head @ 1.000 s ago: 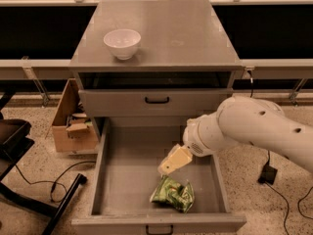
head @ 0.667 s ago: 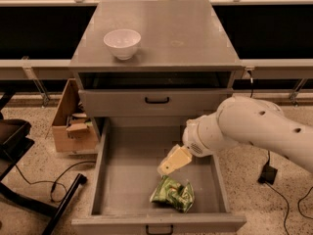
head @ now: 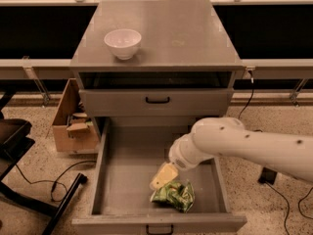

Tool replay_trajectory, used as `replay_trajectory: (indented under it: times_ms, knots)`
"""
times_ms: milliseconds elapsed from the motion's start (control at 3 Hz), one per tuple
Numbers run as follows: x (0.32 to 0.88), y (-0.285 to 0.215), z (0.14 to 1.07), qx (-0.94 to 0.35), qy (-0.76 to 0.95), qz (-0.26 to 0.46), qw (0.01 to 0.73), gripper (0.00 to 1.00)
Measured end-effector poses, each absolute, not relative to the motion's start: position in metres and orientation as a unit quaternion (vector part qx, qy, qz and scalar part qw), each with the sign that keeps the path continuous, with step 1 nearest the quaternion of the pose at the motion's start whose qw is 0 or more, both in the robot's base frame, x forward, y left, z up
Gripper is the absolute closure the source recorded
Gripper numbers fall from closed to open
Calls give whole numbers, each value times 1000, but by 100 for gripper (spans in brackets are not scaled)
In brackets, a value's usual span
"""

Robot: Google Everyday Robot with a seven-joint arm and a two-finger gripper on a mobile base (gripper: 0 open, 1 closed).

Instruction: Pick green jalapeno chip bag from middle drawer and place on counter

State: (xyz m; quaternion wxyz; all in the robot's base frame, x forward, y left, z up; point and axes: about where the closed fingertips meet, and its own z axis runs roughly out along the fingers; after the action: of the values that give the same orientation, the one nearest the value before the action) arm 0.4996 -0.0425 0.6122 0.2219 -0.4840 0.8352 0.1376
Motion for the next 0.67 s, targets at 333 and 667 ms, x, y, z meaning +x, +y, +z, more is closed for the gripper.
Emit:
replay_trajectory:
  times_ms: [333, 667]
  knots:
    - [516, -33, 543, -507, 827, 129, 205, 0]
    - [535, -29, 490, -535, 818, 116, 177, 0]
